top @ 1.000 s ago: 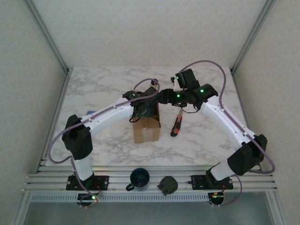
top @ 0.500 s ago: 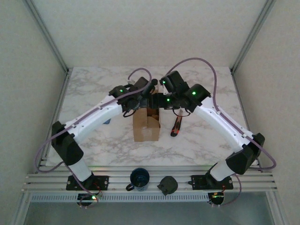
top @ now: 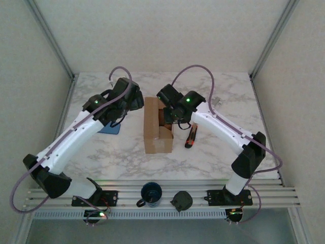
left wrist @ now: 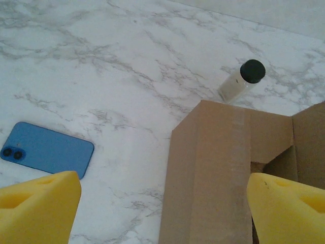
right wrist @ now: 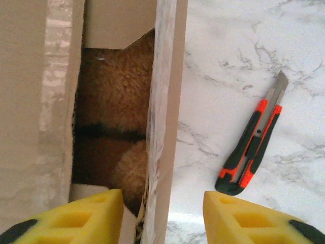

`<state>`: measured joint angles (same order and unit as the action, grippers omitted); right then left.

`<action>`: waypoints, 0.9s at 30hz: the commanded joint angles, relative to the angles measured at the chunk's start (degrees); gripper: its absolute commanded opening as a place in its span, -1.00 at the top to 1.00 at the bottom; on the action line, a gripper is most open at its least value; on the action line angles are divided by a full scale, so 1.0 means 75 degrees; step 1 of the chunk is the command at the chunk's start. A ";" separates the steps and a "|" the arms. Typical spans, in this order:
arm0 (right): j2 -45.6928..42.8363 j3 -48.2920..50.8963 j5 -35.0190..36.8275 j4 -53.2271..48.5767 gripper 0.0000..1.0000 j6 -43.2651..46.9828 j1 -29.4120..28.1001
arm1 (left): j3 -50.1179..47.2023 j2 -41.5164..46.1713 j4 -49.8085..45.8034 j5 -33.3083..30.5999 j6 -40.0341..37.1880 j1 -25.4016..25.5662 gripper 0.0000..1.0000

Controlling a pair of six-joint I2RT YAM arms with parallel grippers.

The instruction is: Unpack the express box

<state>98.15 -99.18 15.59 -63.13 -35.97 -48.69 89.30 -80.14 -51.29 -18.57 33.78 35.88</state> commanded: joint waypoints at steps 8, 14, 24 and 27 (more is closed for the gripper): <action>-0.0606 0.0351 0.0560 0.1013 1.00 0.0573 0.0035 | -0.0727 0.0262 0.0980 0.2100 -0.0580 0.0436 -0.65; -0.1820 0.1279 -0.0858 0.2778 1.00 0.1074 0.0195 | -0.0632 -0.0299 0.1004 0.2095 -0.0503 0.0749 -0.70; -0.2007 0.1423 -0.0931 0.3108 1.00 0.0955 0.0212 | -0.0129 -0.1245 0.0034 0.1012 0.0063 0.0886 -0.71; -0.1920 0.1376 -0.0989 0.3212 1.00 0.0882 0.0178 | -0.0028 -0.1433 -0.0100 0.0921 0.0122 0.0946 -0.71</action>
<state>83.90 -87.94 10.20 -45.54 -28.27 -47.03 86.89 -89.78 -48.90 -9.30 33.23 42.04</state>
